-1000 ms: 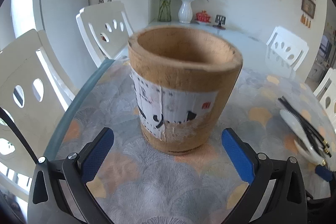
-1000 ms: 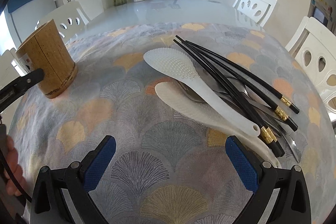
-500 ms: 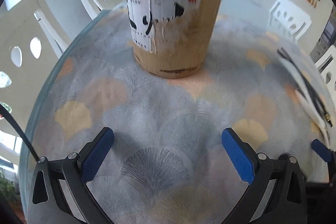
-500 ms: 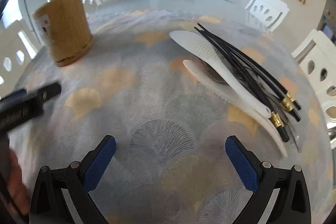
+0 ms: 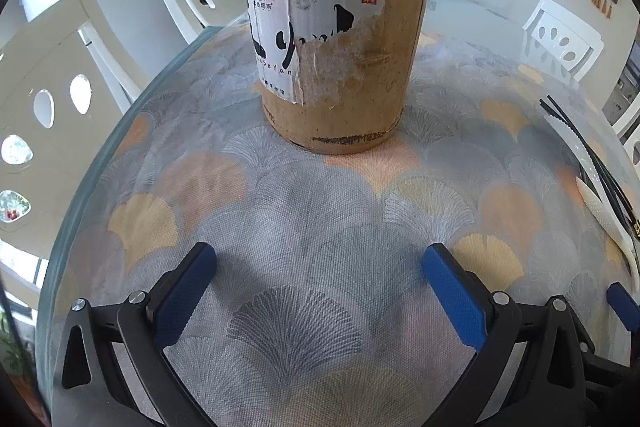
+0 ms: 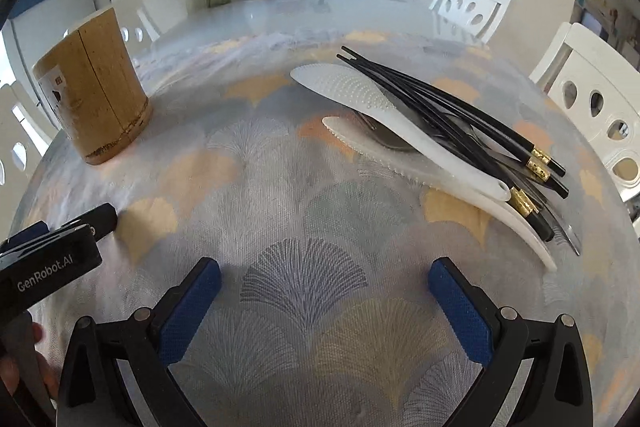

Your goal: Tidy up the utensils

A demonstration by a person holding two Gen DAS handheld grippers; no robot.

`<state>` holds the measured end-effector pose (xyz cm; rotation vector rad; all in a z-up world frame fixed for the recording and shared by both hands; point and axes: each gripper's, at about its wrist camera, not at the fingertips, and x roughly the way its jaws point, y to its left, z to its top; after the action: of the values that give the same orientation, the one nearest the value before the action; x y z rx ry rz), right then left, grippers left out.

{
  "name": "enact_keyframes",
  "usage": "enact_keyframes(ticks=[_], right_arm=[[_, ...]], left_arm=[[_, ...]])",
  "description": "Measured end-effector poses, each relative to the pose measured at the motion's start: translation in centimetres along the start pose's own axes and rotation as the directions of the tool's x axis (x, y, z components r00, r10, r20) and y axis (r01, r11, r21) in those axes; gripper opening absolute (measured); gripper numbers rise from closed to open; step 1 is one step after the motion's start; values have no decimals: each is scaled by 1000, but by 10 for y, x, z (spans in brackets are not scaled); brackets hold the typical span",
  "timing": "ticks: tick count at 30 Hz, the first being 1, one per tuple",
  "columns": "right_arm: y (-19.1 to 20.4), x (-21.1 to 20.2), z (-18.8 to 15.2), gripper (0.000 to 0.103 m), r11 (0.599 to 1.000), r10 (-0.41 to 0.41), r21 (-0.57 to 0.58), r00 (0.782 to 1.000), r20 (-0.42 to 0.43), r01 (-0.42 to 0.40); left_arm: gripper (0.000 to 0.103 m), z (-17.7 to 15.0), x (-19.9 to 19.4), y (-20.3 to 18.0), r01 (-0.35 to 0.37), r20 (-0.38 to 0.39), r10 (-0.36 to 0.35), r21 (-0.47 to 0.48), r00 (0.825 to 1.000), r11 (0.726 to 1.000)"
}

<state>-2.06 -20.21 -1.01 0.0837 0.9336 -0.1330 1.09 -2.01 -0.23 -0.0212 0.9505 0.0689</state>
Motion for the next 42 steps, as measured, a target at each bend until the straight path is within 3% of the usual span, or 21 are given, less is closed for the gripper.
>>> enact_keyframes(ticks=[8,15,42], right_arm=[[-7,-4,0,103,997,65,47,998,23,-66],[3,1,2,103,1000,-4,-5,1000,2,4],[-3,1,1,103,1000,5,2,1000,3,-5]], left_arm=[[103,1,0,-1,-1,0,1,0,1000,1000],[103,1,0,-1,-1,0,1,0,1000,1000],[103,0,-1,-2,0,0,0,-1,1000,1000]])
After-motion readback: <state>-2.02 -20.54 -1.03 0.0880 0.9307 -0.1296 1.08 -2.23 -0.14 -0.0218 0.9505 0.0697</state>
